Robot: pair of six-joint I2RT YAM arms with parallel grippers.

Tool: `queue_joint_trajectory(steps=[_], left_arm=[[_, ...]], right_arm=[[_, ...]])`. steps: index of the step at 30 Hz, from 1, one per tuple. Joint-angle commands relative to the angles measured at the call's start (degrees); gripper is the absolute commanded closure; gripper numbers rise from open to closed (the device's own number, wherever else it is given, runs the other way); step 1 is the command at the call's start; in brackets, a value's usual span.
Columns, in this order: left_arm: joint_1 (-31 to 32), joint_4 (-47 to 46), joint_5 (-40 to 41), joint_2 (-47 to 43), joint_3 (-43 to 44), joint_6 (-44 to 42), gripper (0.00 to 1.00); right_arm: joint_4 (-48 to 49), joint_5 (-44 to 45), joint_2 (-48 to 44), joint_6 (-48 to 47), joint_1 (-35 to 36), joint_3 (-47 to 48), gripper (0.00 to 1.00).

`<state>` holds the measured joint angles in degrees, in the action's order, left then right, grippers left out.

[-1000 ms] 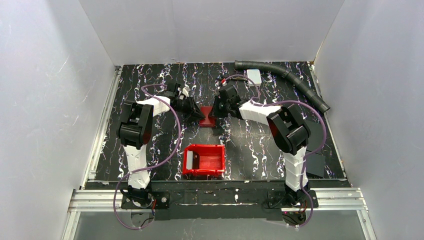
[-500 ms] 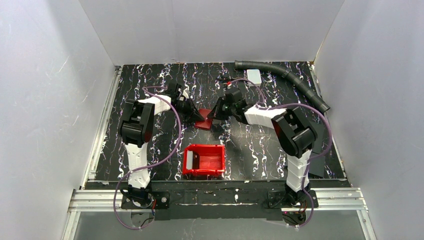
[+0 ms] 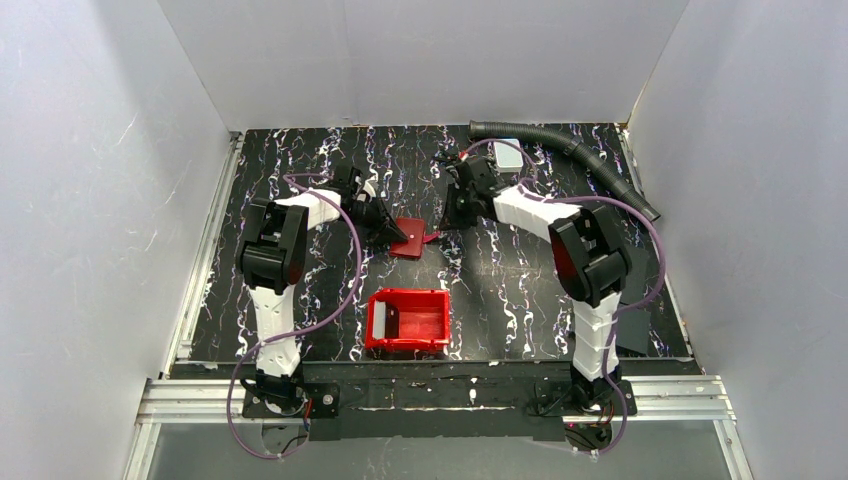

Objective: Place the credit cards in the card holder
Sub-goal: Open the card holder at the center of the board.

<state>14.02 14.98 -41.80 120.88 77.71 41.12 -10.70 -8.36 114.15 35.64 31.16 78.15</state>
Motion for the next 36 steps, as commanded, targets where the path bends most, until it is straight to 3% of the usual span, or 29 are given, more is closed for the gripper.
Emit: queue_joint_trajectory(steps=[1, 10, 17, 19, 23, 36], left_arm=[[-0.4, -4.5, -3.2, -0.8, -3.2, 3.6, 1.0], [-0.3, -6.3, -3.7, -0.3, -4.1, 5.1, 1.0], [-0.4, -6.5, -3.8, -0.2, -4.2, 5.3, 1.0], [-0.4, -6.6, -3.8, 0.1, -4.2, 5.4, 1.0], [-0.4, -6.7, -3.9, 0.2, -4.2, 5.4, 1.0], [-0.4, -6.5, -4.3, -0.2, -3.9, 5.5, 1.0]], right_arm=[[-18.7, 11.7, 2.9, -13.6, 1.8, 10.1, 0.8], [-23.7, 10.5, 2.1, -17.9, 2.8, 15.8, 0.56], [-12.0, -1.9, -3.1, -12.6, 5.1, 14.1, 0.41], [-6.4, -9.5, -1.3, -8.7, 5.1, 13.1, 0.41], [3.6, -18.2, 3.7, -1.3, 5.1, 11.8, 0.52], [-6.0, 2.9, 5.8, -8.0, 3.6, 8.2, 0.62]])
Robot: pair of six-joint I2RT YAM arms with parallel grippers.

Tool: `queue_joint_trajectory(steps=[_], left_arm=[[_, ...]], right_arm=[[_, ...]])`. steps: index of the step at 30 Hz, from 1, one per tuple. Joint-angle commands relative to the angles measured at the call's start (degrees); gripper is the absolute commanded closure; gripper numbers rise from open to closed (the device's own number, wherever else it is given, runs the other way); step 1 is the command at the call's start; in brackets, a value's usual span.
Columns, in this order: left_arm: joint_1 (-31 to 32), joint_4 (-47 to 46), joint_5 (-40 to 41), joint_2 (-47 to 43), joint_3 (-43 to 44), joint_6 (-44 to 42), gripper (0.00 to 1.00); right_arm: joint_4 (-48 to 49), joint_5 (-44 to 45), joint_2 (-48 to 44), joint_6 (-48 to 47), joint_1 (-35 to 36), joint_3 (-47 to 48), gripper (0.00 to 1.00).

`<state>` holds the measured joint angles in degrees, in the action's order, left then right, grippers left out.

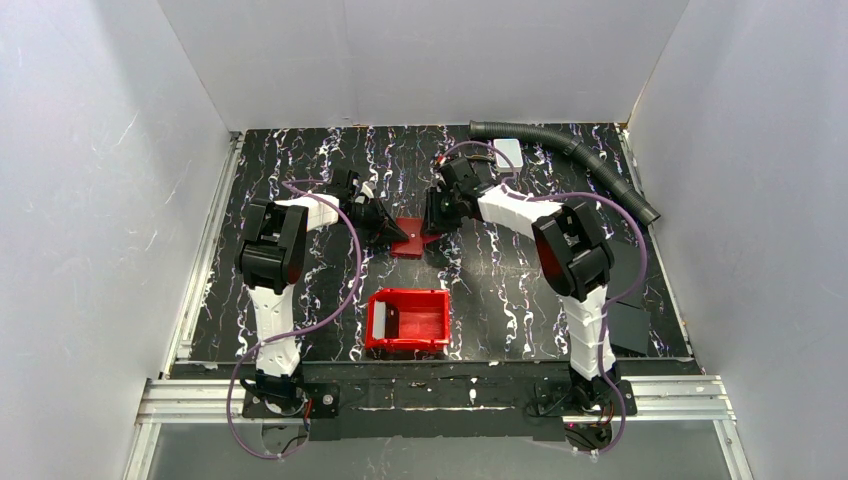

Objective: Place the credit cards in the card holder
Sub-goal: Open the card holder at the center of the board.

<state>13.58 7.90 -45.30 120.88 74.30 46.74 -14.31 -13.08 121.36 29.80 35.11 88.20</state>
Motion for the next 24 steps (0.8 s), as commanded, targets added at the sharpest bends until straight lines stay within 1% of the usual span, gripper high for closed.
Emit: queue_joint_trajectory(steps=[1, 4, 9, 12, 15, 18, 24], left_arm=[[0.1, 0.5, -0.8, -0.3, -0.5, -0.1, 1.0], [0.1, 0.5, -0.8, -0.7, -0.5, -0.2, 1.0], [0.1, 0.8, -0.8, -0.7, -0.4, -0.7, 0.99], [0.2, 0.8, -1.0, -0.6, -0.2, -1.0, 0.99], [0.1, 1.5, -0.7, -0.5, 0.2, -1.9, 0.98], [0.2, 2.0, -0.7, -0.6, 0.6, -2.3, 0.98], [0.3, 2.0, -0.7, -0.8, 0.6, -2.4, 0.97]], right_arm=[[-1.2, 7.1, -1.7, -1.9, -0.3, -3.3, 0.62], [2.2, 2.3, -1.7, -0.2, -0.6, -5.7, 0.61], [13.6, -8.2, -1.1, 7.8, -1.4, -9.6, 0.59], [18.5, -10.2, -1.4, 10.4, -1.6, -10.9, 0.53], [23.4, -12.2, -1.8, 13.0, -2.0, -13.3, 0.51], [25.2, -12.8, -2.1, 13.4, -2.1, -13.8, 0.48], [29.9, -16.3, 0.4, 17.3, -2.0, -12.8, 0.48]])
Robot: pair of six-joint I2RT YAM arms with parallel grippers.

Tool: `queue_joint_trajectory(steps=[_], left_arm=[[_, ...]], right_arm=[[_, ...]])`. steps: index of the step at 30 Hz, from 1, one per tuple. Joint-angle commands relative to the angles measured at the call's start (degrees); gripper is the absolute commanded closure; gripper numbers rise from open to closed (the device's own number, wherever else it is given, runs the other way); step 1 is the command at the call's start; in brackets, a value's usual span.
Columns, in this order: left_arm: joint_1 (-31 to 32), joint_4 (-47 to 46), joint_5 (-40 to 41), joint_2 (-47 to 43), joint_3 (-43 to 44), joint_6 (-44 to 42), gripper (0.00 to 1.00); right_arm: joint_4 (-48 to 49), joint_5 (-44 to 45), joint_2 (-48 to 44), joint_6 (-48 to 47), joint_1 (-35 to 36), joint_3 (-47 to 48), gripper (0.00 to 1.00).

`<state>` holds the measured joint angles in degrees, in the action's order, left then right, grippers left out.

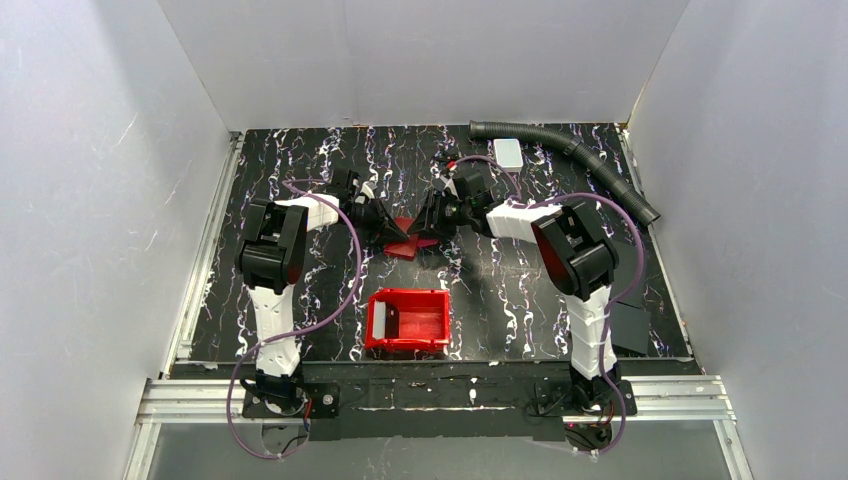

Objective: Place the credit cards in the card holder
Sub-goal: Open the card holder at the center of the board.

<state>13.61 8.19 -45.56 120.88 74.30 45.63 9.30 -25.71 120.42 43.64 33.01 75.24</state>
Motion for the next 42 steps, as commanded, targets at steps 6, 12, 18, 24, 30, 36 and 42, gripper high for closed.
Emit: queue_joint_trajectory(steps=[6, 12, 18, 24, 30, 36, 42], left_arm=[[1.5, 1.7, -0.8, -0.8, 0.8, -1.5, 0.97], [1.5, 7.8, 3.1, -3.7, 3.5, -7.2, 0.94], [0.5, 15.8, 12.7, -10.5, 6.2, -15.9, 0.77], [-1.2, 17.7, 14.1, -9.8, 6.1, -16.1, 0.67], [-1.2, 17.5, 11.0, -4.8, 6.9, -13.9, 0.76], [-1.2, 17.5, 11.4, -2.3, 7.0, -13.4, 0.83], [-1.2, 17.8, 12.2, -1.1, 7.3, -13.7, 0.85]], right_arm=[[11.0, -6.0, 3.0, 7.5, 0.7, 0.5, 0.59], [12.7, -6.7, 3.6, 8.7, 0.8, 0.5, 0.65], [12.7, -6.6, 4.1, 8.5, 0.8, 0.2, 0.67], [11.5, -6.7, 3.9, 7.6, 0.8, 0.1, 0.65], [11.3, -6.7, 3.9, 7.9, 0.8, 0.8, 0.61], [11.1, -6.5, 3.7, 7.4, 0.8, 0.5, 0.57], [8.9, -5.4, 3.5, 4.9, 0.8, -0.1, 0.56]])
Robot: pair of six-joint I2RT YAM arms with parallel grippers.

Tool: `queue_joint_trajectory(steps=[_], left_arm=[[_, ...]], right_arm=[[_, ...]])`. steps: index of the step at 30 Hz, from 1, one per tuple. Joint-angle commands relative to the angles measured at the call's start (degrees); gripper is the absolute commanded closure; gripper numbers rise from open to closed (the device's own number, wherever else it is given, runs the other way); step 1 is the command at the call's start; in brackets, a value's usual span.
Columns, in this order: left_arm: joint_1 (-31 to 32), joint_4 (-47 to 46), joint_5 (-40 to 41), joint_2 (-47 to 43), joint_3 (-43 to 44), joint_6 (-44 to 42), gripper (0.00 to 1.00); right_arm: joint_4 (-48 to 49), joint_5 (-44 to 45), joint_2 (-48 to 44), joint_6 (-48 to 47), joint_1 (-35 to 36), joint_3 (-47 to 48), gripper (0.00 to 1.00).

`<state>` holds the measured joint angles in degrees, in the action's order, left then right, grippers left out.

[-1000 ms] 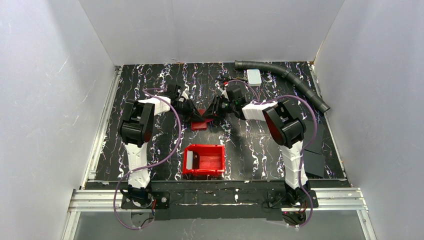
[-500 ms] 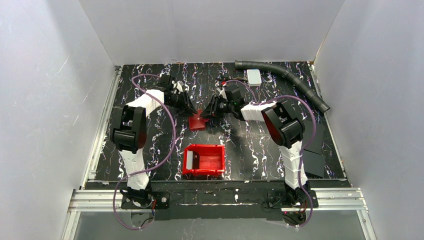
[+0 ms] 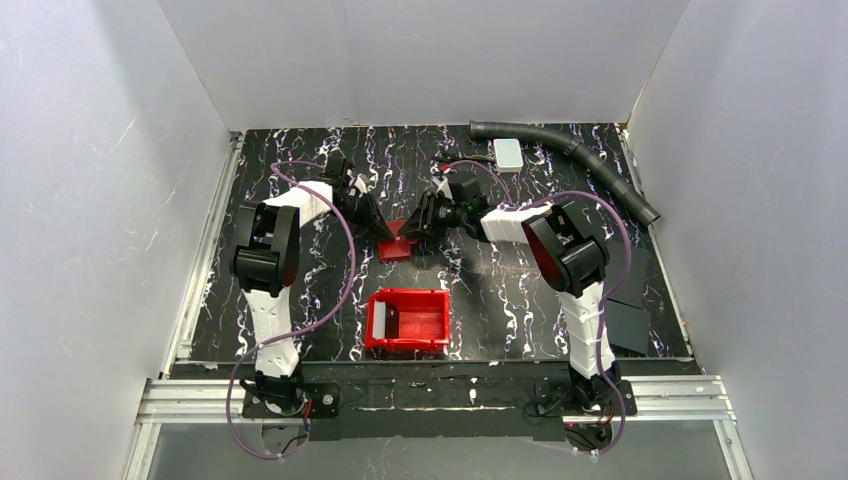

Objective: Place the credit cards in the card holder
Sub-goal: Open the card holder at the center of the board.

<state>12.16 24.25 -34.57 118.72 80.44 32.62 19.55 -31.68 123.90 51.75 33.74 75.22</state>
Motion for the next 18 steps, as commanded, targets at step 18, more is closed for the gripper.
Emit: queue_joint_trajectory(steps=[18], left_arm=[[0.2, 0.9, 0.1, 1.2, 0.9, -0.1, 0.86]], right_arm=[[-6.1, 1.6, -0.8, -5.7, 2.3, 2.5, 0.63]])
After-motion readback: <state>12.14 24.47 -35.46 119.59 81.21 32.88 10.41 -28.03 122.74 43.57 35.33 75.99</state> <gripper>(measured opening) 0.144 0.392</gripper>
